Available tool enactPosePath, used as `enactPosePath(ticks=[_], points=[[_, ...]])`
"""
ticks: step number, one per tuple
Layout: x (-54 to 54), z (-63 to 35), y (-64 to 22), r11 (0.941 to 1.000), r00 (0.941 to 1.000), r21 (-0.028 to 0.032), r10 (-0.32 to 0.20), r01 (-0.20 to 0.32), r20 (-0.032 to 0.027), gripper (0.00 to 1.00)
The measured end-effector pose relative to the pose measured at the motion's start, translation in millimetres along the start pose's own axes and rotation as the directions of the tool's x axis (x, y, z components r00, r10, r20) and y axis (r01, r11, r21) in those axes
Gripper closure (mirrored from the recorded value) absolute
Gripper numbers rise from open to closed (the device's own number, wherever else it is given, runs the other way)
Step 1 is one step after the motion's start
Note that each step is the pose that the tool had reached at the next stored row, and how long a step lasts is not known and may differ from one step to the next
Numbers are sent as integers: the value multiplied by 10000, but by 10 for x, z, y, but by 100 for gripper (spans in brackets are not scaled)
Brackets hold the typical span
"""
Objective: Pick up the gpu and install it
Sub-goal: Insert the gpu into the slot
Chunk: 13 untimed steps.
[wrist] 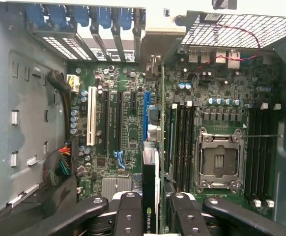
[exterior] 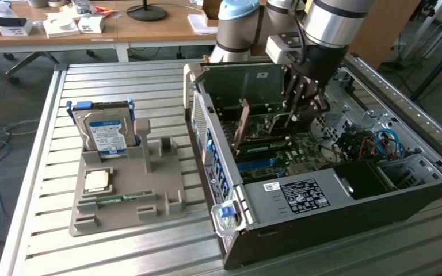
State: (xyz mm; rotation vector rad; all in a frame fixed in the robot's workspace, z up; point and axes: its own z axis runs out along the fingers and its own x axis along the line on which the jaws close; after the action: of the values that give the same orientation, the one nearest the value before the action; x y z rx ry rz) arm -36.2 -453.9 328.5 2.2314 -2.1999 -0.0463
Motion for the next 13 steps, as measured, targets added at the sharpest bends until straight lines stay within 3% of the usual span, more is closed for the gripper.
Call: enactPosePath(ticks=[5, 10, 13], points=[[1, 67, 28, 10000, 10000, 59, 0, 0, -1, 74], [1, 69, 28, 10000, 10000, 60, -1, 1, -1, 74], [1, 95, 29, 10000, 10000, 66, -1, 0, 32, 74]])
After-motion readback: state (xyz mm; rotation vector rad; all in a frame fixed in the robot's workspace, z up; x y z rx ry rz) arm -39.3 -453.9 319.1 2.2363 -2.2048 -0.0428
